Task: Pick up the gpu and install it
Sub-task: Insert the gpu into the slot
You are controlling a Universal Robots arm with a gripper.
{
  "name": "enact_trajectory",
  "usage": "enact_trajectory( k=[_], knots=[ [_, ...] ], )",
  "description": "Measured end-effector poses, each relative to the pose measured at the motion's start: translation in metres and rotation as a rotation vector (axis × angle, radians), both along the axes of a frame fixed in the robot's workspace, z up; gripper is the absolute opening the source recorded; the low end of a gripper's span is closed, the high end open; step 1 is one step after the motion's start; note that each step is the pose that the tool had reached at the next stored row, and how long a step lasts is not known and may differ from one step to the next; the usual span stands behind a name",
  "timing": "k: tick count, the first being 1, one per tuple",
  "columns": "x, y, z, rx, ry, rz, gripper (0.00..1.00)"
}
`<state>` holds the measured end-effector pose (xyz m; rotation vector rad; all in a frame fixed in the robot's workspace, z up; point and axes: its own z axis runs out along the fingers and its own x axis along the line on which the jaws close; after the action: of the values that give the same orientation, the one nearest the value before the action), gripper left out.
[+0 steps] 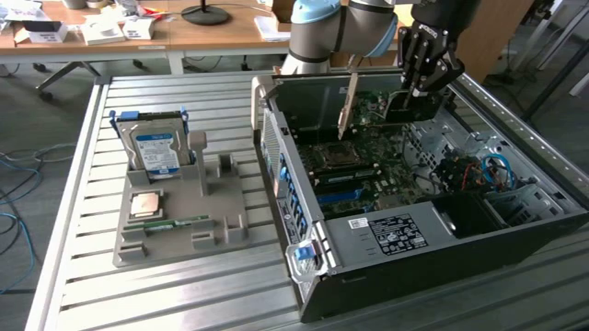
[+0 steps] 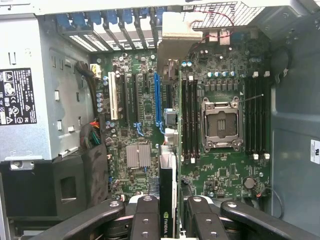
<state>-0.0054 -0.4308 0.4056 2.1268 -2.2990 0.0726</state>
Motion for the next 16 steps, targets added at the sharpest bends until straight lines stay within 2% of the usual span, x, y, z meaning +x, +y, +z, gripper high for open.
enact_trajectory(
  k=[6, 8, 11, 13, 16],
  knots=[
    [-0.0001, 0.0000, -0.0001, 0.0000, 0.0022, 0.000, 0.26],
    [0.0000, 0.0000, -0.0001, 0.0001, 0.0068, 0.000, 0.26],
    [0.0000, 0.0000, -0.0002, -0.0001, 0.0177, 0.000, 0.26],
    [-0.0001, 0.0000, -0.0003, -0.0002, 0.0207, 0.000, 0.26],
    [0.0000, 0.0000, -0.0004, -0.0001, 0.0216, 0.000, 0.26]
  ],
)
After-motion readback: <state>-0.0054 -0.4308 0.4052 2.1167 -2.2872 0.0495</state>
